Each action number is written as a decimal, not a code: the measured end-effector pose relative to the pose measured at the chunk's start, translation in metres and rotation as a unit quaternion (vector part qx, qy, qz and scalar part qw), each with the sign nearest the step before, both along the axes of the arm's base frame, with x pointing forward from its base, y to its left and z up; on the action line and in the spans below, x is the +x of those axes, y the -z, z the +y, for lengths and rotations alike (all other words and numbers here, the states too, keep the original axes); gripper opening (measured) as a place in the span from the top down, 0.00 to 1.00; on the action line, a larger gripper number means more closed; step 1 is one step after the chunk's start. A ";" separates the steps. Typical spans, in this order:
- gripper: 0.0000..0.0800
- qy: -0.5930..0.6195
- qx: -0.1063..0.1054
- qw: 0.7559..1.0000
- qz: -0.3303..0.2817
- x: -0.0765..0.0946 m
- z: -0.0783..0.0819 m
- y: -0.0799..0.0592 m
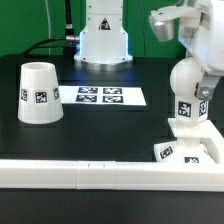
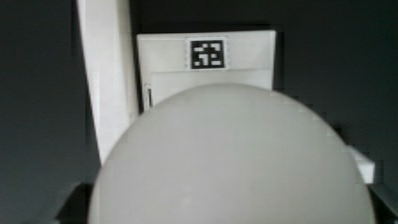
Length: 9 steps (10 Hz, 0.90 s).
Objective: Assemble lamp
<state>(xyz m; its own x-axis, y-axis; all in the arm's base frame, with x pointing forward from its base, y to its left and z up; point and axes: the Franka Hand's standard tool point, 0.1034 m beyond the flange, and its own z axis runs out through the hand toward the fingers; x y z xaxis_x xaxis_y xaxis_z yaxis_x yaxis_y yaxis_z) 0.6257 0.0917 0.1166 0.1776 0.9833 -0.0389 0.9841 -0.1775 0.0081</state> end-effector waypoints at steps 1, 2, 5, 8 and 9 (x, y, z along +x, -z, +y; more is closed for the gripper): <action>0.28 0.060 0.000 0.998 -0.002 0.000 0.000 0.000; 0.28 0.120 0.001 0.993 -0.005 0.000 0.001 0.000; 0.28 0.281 0.004 0.960 -0.010 0.002 0.003 0.000; 0.28 0.383 0.007 0.924 -0.013 0.002 0.003 0.000; 0.28 0.410 0.007 0.912 -0.014 0.002 0.003 0.000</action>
Offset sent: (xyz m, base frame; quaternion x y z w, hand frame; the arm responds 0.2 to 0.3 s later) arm 0.0041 0.0008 -0.0054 0.0012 -0.0124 0.2966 0.9549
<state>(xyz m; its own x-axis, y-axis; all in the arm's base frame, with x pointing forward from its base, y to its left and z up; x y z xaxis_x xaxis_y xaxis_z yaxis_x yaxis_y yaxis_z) 0.6279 0.0947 0.1161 0.8540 0.5201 -0.0117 0.5203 -0.8537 0.0243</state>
